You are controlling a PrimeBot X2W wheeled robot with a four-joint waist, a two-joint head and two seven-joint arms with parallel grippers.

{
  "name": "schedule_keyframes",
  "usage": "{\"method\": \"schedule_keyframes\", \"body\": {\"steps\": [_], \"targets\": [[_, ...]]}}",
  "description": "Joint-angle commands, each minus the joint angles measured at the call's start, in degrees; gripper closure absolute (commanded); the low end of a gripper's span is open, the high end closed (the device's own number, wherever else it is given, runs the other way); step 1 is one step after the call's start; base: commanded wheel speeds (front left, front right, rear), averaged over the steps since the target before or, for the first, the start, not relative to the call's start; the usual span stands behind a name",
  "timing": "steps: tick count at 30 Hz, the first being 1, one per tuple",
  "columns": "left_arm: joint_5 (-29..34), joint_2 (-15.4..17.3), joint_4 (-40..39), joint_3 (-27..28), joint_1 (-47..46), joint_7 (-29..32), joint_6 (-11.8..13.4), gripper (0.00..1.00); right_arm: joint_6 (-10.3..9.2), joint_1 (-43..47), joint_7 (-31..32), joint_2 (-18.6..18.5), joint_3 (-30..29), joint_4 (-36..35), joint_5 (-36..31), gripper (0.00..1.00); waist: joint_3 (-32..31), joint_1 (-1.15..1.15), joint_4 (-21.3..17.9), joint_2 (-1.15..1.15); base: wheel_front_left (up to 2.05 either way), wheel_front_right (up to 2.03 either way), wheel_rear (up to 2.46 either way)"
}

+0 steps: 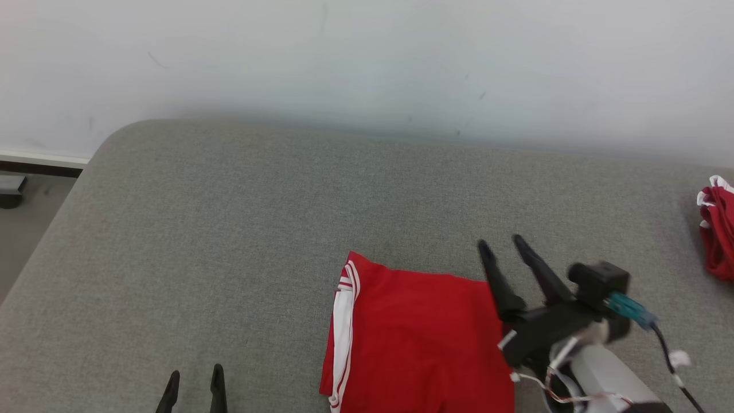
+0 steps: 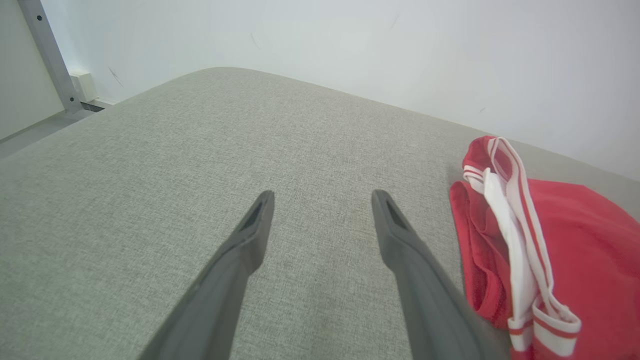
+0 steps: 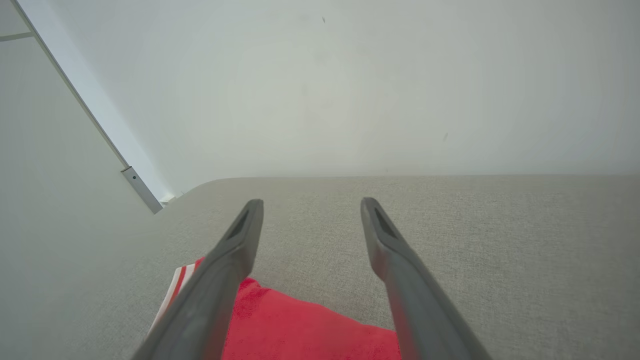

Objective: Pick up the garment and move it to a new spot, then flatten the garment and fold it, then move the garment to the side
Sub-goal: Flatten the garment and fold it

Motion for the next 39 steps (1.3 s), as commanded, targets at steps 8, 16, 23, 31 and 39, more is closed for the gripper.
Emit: {"method": "schedule_keyframes", "body": {"steps": [8,16,23,31,39], "targets": [[1.3,0.0,-1.3,1.2,1.1,-0.1,-0.2,0.0,-0.12,13.3,-0.2,0.8,-12.9,-8.6,-7.6,0.0,-0.6,0.0,-0.8,0.0,0.0,0.0,0.0],[1.8,-0.1,-2.9,1.8,2.2,-0.1,0.0,0.0,-0.12,21.8,-0.2,5.7,-20.5,-15.2,-11.9,0.0,-1.7,0.0,-1.9,0.0,0.0,0.0,0.0],[1.7,0.0,-3.5,1.6,3.0,-0.1,0.2,0.0,-0.12,25.4,-0.2,7.6,-22.7,-19.8,-13.1,0.0,-2.1,0.0,-2.8,0.0,0.0,0.0,0.0],[1.6,-0.1,-4.2,1.6,3.3,-0.1,0.2,0.0,-0.13,27.8,-0.2,8.5,-23.8,-22.2,-15.0,0.0,-2.3,0.0,-3.4,0.0,0.0,0.0,0.0],[1.9,0.0,-4.7,1.9,3.7,-0.1,0.3,0.0,-0.13,28.8,-0.2,9.1,-22.9,-23.1,-16.8,0.0,-2.7,0.0,-4.0,0.0,0.0,0.0,0.0]]}}
